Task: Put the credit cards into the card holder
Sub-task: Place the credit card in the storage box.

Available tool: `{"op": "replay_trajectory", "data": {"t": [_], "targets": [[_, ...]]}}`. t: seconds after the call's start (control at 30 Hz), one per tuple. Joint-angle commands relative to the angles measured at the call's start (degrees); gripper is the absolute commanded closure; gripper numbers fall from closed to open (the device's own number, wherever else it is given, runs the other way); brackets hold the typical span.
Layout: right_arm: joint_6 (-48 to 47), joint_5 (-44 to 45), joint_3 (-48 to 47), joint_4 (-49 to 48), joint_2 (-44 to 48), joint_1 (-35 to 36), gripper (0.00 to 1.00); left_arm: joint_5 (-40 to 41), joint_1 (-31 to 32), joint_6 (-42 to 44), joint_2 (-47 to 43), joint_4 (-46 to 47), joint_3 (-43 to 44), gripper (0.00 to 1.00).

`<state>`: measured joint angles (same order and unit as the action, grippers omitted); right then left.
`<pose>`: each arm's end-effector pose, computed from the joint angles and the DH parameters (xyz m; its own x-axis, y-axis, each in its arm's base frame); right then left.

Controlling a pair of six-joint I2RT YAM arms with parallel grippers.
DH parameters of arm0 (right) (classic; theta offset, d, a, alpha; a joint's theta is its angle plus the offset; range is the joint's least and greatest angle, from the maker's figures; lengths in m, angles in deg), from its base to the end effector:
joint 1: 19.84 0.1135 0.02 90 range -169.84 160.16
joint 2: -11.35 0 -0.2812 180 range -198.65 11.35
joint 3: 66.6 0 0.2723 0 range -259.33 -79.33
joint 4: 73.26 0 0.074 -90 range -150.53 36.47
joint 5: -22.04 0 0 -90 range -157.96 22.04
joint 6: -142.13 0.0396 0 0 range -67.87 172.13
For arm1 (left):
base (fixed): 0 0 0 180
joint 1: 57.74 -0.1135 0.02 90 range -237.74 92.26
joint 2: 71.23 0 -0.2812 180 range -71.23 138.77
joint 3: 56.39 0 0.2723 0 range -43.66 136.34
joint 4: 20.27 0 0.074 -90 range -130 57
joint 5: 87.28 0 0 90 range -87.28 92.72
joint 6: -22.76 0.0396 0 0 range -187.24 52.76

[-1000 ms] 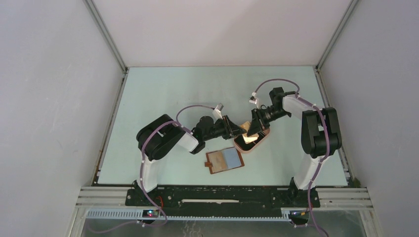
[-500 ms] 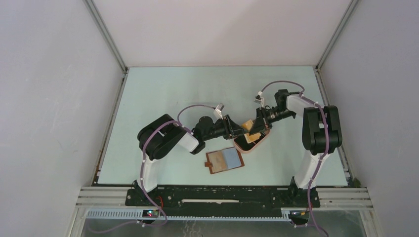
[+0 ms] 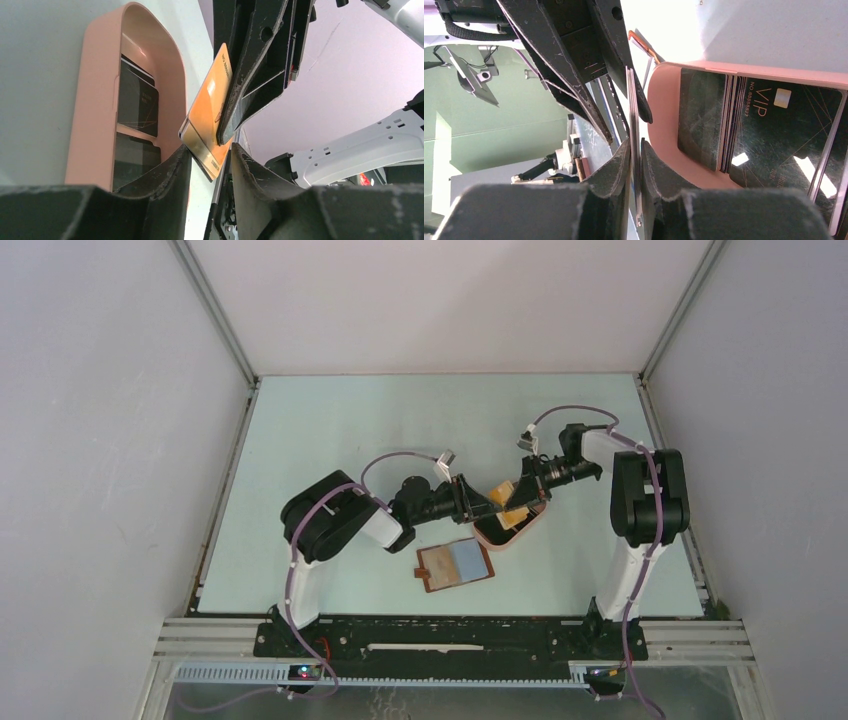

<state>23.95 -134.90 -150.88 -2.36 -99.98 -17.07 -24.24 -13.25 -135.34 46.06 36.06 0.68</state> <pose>0.3502 0.0534 0.1630 -0.9231 -0.2299 -0.3084 -0.3718 0.3277 0.8686 0.2679 -0.2884 0.1196 -0.8970 -0.2781 -0.3436 0.3084 0.1630 -0.9372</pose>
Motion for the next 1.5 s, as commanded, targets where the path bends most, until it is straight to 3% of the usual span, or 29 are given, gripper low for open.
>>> {"op": "replay_trajectory", "data": {"t": [0.0, 0.27, 0.5, 0.63, 1.0, 1.47], "targets": [[-1.5, -3.0, -2.2, 1.7, -1.0, -0.9, 0.81, -1.7, 0.2, -0.2, 0.3, 3.5, 1.3, 0.60], [-3.3, -5.2, -3.0, 4.3, -2.3, -1.5, 0.82, -2.1, 0.2, -1.3, 1.1, 5.3, 0.9, 0.64], [-4.0, -5.2, -3.1, 4.9, -2.6, -1.5, 0.82, -1.8, 0.1, -2.5, 2.5, 6.1, 1.5, 0.90], [-4.1, -4.7, -3.1, 4.8, -2.5, -1.7, 0.79, -1.7, -0.1, -2.5, 2.3, 6.2, 0.8, 1.00], [-4.5, -4.3, -3.0, 4.8, -2.6, -3.9, 0.73, -3.1, -0.2, -4.2, 3.5, 7.2, -0.2, 1.00], [-4.9, -4.2, -3.0, 5.1, -2.5, -4.7, 0.78, -2.7, -0.9, -5.6, 4.4, 7.4, -1.7, 1.00]]}}
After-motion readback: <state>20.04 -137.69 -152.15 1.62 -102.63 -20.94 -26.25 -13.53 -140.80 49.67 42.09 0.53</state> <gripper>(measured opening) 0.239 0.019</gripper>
